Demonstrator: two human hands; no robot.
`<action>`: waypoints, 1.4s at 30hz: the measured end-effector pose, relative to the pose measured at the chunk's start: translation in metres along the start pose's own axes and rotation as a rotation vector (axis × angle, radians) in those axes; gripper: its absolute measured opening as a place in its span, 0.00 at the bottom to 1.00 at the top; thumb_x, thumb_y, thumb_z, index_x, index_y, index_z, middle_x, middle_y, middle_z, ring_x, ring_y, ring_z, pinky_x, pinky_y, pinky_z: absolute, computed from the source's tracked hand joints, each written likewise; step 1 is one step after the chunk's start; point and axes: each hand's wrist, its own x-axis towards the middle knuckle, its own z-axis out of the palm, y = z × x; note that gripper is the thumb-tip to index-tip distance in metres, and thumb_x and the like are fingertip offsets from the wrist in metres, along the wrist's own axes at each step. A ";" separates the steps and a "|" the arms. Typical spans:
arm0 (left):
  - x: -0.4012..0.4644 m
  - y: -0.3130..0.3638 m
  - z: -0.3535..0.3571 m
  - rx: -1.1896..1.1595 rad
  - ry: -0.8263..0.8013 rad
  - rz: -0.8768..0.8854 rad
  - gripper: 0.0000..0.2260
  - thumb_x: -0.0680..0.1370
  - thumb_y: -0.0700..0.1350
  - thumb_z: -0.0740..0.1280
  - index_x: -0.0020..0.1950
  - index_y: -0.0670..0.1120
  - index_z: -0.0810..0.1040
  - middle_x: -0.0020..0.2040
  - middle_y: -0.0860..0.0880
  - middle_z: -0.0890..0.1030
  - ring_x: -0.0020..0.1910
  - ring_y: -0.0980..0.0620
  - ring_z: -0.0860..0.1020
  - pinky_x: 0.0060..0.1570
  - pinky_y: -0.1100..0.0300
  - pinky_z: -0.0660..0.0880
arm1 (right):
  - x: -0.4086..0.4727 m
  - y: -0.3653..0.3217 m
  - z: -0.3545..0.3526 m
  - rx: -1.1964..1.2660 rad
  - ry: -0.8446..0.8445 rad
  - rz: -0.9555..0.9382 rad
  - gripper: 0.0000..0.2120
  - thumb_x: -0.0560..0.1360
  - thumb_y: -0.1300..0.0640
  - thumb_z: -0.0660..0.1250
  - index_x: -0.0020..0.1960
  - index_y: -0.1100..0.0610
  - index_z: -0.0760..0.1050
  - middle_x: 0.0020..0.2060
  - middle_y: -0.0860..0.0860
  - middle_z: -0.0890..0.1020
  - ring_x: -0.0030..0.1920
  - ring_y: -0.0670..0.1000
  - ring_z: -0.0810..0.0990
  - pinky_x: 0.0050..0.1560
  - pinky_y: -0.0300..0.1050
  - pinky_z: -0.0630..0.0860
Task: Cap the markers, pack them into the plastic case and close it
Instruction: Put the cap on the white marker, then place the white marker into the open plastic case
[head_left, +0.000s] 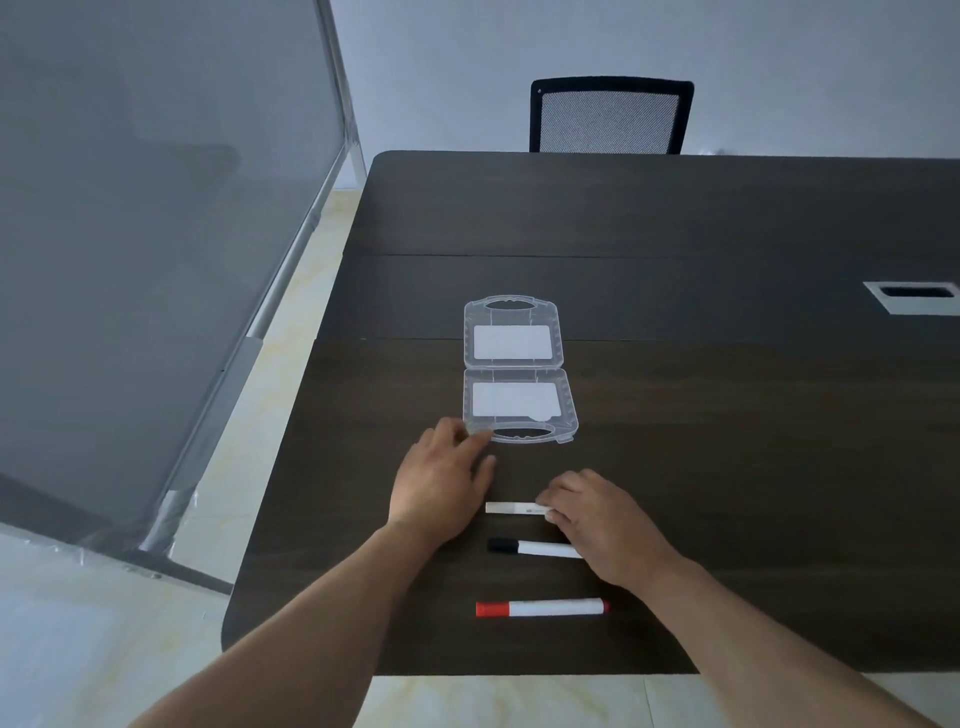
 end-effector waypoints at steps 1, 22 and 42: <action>-0.001 -0.002 0.002 0.014 -0.015 0.004 0.16 0.77 0.53 0.61 0.64 0.53 0.72 0.55 0.49 0.74 0.51 0.48 0.73 0.49 0.54 0.73 | -0.001 0.000 0.000 -0.008 -0.003 -0.017 0.13 0.78 0.58 0.63 0.61 0.51 0.75 0.55 0.47 0.79 0.54 0.44 0.73 0.53 0.42 0.76; -0.009 -0.022 0.021 -0.072 0.013 0.012 0.18 0.78 0.59 0.53 0.63 0.55 0.74 0.63 0.58 0.72 0.60 0.56 0.70 0.59 0.62 0.63 | 0.127 0.024 -0.053 -0.231 0.170 -0.035 0.14 0.76 0.62 0.66 0.61 0.59 0.75 0.54 0.55 0.81 0.52 0.56 0.78 0.52 0.49 0.75; -0.007 -0.027 0.027 -0.141 0.131 0.034 0.11 0.78 0.55 0.59 0.53 0.56 0.79 0.55 0.60 0.77 0.53 0.58 0.73 0.52 0.61 0.70 | 0.138 0.045 -0.021 -0.353 0.037 0.029 0.16 0.74 0.59 0.70 0.61 0.55 0.76 0.52 0.54 0.81 0.49 0.54 0.78 0.45 0.44 0.76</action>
